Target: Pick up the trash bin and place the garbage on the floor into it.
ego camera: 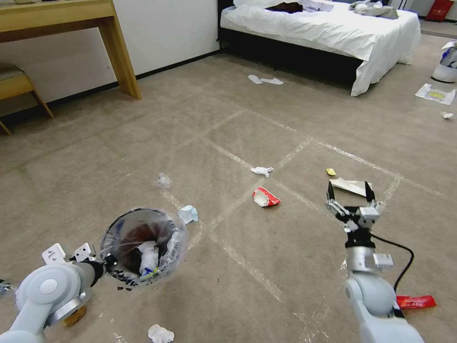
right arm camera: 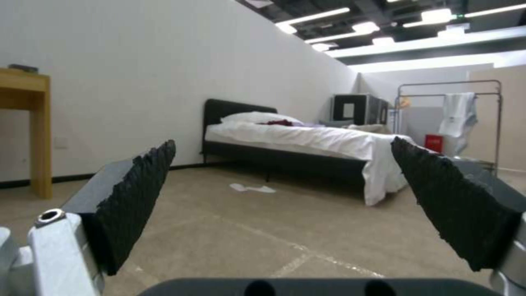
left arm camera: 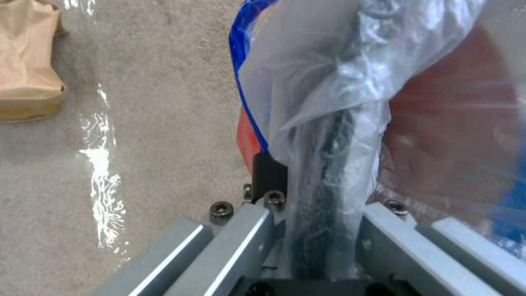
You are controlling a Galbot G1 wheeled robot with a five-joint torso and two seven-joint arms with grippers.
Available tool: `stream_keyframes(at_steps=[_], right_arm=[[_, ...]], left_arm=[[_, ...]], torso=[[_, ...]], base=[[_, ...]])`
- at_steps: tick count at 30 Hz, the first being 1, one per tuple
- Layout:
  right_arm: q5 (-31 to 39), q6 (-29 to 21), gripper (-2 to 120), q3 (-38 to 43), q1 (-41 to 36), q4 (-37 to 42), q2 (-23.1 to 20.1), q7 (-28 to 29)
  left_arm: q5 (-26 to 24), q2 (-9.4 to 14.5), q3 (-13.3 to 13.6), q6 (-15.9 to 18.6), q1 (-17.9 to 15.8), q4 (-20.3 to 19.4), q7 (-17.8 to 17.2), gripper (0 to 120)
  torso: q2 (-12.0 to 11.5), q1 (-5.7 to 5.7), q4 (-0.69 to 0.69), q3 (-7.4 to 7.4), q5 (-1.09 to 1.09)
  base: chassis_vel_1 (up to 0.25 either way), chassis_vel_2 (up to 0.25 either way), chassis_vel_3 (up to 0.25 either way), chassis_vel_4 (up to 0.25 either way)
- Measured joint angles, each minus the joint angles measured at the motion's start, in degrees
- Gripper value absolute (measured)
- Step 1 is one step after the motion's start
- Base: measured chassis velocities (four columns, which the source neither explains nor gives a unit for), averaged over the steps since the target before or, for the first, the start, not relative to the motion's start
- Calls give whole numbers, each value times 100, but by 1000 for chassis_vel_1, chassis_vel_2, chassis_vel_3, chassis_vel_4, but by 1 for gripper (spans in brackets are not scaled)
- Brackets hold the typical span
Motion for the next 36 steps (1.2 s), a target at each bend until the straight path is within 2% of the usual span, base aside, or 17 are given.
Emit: stream_keyframes(at_steps=[7,23,36], right_arm=[[-79,193,100,115,-337,148,179,-80],[-367,658,100,13,-537,-49,381,-164],[-508,822,100,-81,-516,-269,513,-191]], left_arm=[[-60,72,-37,24,-2,-21,-61,0],[-82,23,-85,4,36,-130,-119,0],[-61,-27,-139,-2,79,-150,-126,0]], torso=[[0,0,0,0,-1],[0,1,0,0,0],[-1,1,-1,1,-1]], base=[[0,0,0,0],[0,0,0,0],[-93,84,83,-87]])
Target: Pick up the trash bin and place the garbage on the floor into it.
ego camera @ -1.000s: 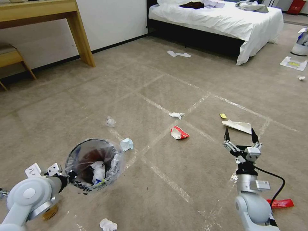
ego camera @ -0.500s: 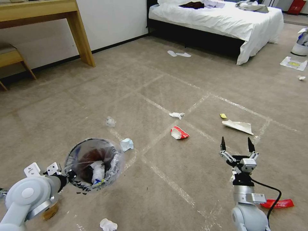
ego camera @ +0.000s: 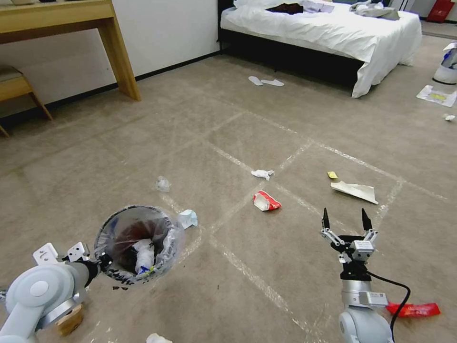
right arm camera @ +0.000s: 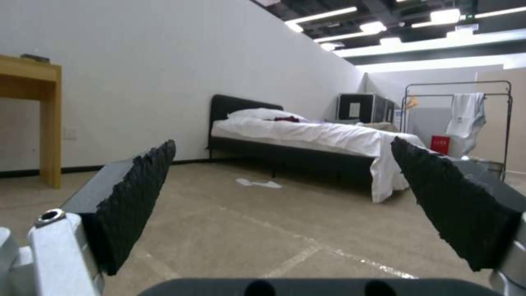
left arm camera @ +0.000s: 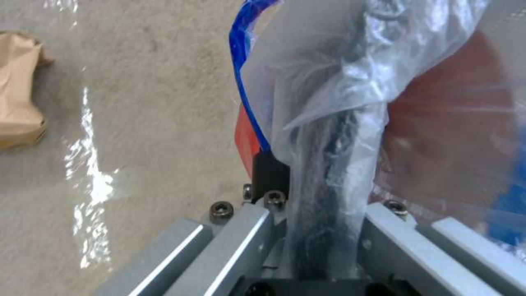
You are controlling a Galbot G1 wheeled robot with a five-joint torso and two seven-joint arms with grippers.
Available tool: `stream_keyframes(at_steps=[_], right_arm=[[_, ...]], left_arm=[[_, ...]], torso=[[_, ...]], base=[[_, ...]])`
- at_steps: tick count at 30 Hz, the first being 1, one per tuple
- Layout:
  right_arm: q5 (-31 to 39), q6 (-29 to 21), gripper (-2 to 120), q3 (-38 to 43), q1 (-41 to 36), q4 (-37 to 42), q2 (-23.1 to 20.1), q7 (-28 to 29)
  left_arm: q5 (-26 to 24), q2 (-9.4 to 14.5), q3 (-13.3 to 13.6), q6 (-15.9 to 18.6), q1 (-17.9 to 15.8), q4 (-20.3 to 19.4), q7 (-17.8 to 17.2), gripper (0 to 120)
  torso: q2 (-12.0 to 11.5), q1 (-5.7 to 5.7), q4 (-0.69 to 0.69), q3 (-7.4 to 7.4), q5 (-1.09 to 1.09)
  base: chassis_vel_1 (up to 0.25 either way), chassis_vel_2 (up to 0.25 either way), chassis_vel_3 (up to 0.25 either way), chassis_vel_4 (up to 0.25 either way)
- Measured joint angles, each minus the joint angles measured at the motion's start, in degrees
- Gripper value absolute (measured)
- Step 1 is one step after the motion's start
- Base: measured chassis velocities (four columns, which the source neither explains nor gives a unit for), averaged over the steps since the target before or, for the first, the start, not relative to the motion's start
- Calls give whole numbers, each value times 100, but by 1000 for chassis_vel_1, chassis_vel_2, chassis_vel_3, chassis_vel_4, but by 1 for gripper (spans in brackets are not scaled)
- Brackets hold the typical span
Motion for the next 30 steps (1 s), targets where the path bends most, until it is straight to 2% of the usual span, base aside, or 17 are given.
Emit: stream_keyframes(at_steps=[30], right_arm=[[-121,75,100,-121,190,-285,75,-15]], left_arm=[[-9,104,29,-23,-119,163,29,0]], torso=[[0,0,0,0,1]], base=[[-124,130,125,-127]])
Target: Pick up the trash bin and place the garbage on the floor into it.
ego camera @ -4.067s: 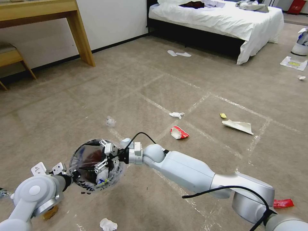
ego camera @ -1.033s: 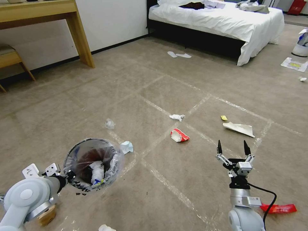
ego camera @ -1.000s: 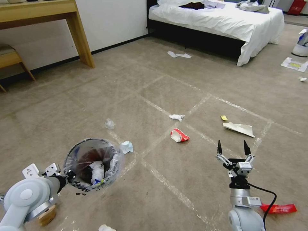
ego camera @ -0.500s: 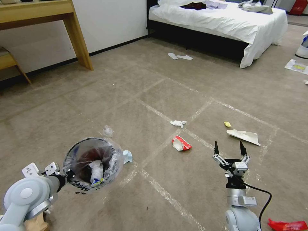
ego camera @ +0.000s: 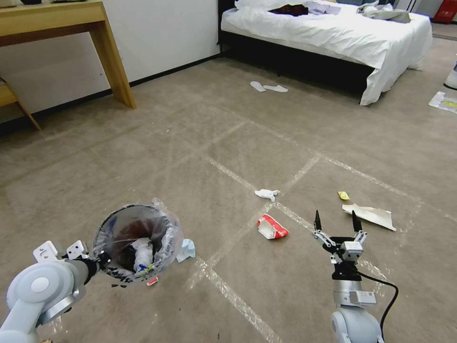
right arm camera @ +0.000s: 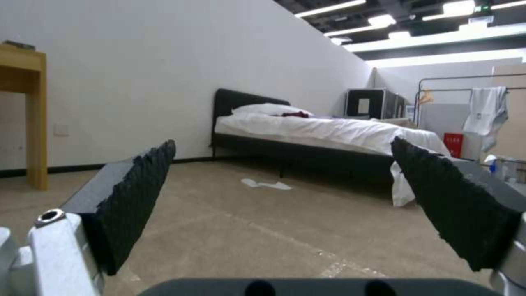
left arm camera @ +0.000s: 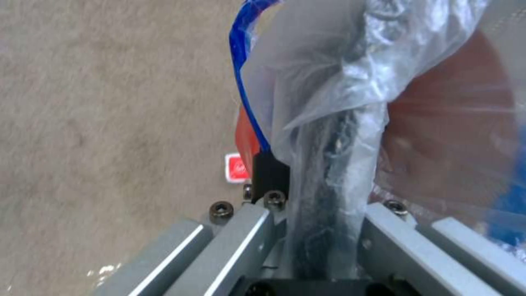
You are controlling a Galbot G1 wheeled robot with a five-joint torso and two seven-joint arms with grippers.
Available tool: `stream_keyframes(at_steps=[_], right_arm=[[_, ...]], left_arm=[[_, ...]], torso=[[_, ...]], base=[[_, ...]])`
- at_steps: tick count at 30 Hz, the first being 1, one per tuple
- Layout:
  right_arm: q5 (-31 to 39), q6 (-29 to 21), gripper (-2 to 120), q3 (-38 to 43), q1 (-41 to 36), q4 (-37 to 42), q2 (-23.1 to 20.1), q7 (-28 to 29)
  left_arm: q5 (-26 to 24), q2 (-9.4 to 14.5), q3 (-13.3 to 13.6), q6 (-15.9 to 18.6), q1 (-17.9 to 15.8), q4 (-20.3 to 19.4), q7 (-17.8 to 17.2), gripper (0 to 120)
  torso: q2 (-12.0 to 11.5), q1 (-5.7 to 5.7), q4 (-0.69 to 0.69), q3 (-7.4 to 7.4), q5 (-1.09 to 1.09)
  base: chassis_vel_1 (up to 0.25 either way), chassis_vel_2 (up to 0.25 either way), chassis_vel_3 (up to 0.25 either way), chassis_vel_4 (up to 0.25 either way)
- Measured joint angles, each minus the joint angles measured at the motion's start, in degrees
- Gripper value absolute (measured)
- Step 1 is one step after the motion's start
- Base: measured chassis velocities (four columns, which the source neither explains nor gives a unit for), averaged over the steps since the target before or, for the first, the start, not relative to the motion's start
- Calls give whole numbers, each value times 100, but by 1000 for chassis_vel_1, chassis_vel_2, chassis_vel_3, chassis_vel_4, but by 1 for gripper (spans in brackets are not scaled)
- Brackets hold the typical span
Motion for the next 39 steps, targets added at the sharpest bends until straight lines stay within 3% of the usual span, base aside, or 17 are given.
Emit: stream_keyframes(at_steps=[28,39], right_arm=[[-216,146,100,-87,144,-227,6,62],[-279,263,100,-107,170,-295,35,125]], left_arm=[[3,40,-80,-16,55,-34,3,0],[-6,93,-104,-24,72,-51,3,0]], torso=[[1,0,1,0,0],[1,0,2,0,0]], base=[[-145,149,143,-150],[-64,69,77,-67]])
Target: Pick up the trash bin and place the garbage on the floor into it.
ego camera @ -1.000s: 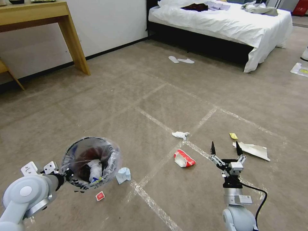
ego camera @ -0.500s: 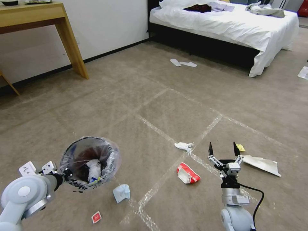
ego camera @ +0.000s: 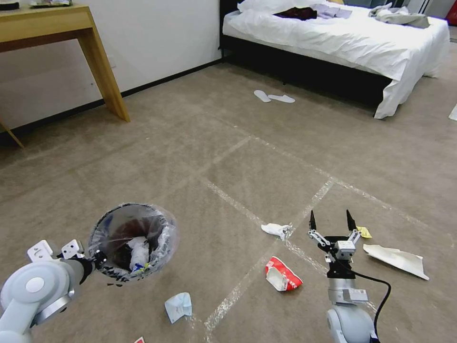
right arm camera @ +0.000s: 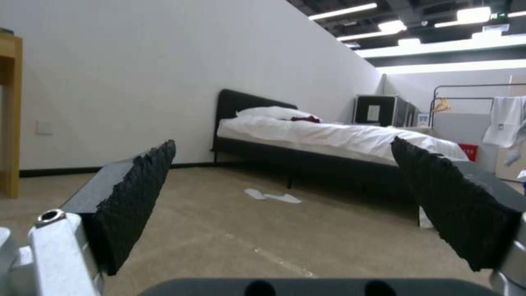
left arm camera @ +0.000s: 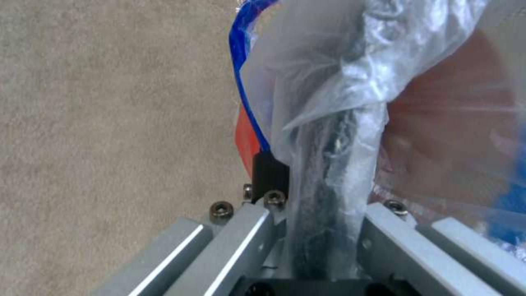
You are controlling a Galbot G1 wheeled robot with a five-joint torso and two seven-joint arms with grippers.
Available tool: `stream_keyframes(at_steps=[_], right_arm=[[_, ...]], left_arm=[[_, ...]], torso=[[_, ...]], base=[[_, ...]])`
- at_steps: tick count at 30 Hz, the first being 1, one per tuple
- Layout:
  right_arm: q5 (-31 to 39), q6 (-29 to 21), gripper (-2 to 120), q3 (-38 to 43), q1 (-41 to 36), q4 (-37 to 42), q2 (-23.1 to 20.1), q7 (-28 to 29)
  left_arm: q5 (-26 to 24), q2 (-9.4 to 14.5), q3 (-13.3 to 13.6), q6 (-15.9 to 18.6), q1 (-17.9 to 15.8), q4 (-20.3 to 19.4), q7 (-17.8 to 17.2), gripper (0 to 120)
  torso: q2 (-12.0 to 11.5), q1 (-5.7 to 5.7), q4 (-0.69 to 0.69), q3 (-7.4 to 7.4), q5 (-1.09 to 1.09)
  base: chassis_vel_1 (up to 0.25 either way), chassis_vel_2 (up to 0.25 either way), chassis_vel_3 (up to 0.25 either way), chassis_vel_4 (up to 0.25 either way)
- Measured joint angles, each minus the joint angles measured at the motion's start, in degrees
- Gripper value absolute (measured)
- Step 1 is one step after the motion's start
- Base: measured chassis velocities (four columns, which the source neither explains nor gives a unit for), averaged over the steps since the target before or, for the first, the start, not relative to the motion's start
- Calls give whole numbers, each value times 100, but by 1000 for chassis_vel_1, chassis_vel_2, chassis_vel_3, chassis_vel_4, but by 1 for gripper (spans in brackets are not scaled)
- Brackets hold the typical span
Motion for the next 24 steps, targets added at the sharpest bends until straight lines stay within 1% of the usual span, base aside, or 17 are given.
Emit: stream_keyframes(at_steps=[2,8,13,15,17,18,19,20,21,22,23,24], right_arm=[[35,53,100,66,2,-27,11,-180],[-4,100,100,103,54,-78,15,-109],[-29,43,100,117,101,-101,-32,-39],[-31,-90,100,95,220,-164,-228,5],[-27,-121,100,87,266,-198,-288,5],[68,-182,100,30,428,-337,-487,-70],[68,-182,100,30,428,-337,-487,-70],[231,-300,100,-43,595,-454,-721,-248],[498,-437,100,-144,761,-571,-1028,-600],[498,-437,100,-144,761,-571,-1028,-600],[776,-582,100,-255,876,-665,-1355,-930],[1132,-749,100,-374,975,-781,-1803,-1417]], left_arm=[[-4,15,0,-2,-8,-1,-2,0],[-18,29,2,-2,-17,-1,-2,0],[-29,30,-15,-2,-13,-5,-3,0],[-36,37,-35,-2,2,-22,-1,0],[-36,40,-35,-2,8,-23,-1,0],[-35,48,-34,-2,26,-25,-1,0],[-35,48,-34,-2,26,-25,-1,0],[-29,51,-30,-2,39,-33,-1,0],[-26,47,-24,-3,40,-41,-2,0],[-26,47,-24,-3,40,-41,-2,0],[-23,39,-18,-4,39,-41,-2,0],[-10,33,-1,-5,32,-35,-2,0]], torso=[[0,0,0,0,0],[0,-1,0,0,-1],[0,-1,-1,0,0],[0,-1,-1,0,0],[0,-1,-1,0,0],[0,-1,-1,0,1],[0,-1,-1,0,1],[0,-1,0,0,3],[0,0,1,0,2],[0,0,1,0,2],[0,0,2,0,4],[-1,0,3,0,3]], base=[[0,0,0,0],[0,0,0,0],[0,0,0,0],[0,0,0,0],[0,0,0,0],[0,0,0,0],[0,0,0,0],[0,0,0,0],[0,0,0,0],[0,0,0,0],[0,0,0,0],[0,0,0,0]])
